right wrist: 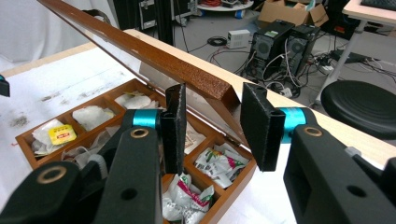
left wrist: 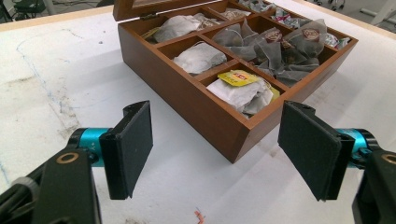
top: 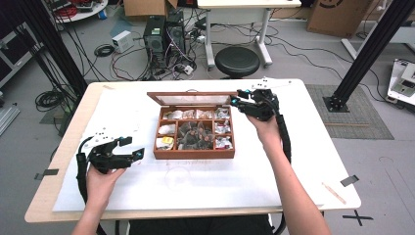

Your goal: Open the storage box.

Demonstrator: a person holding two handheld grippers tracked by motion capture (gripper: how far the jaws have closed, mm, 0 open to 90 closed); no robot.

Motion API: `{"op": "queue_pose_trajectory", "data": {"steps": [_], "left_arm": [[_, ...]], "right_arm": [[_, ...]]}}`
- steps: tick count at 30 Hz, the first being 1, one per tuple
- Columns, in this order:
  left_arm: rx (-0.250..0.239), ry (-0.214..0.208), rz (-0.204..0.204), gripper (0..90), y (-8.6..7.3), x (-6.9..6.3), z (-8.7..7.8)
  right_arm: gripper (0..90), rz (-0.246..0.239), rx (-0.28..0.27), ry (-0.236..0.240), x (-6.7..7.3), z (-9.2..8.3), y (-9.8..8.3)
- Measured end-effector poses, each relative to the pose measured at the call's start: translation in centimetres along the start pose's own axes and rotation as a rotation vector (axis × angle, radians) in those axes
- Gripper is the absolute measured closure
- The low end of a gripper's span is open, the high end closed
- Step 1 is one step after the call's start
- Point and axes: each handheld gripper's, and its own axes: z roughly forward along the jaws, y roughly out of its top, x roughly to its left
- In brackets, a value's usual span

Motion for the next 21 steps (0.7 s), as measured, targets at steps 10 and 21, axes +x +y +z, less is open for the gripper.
{"op": "queue_pose_trajectory", "data": {"steps": [10, 21], "left_arm": [[0.002, -0.005, -0.005, 26.3, 0.0, 0.0, 0.0], [0.021, 0.001, -0.021, 25.0, -0.2, 0.5, 0.0]], "right_arm": [[63.1, 0.015, -0.001, -0.015, -0.6, 0.5, 1.1], [63.0, 0.03, -0.006, -0.028, -1.4, 1.2, 2.4]]}}
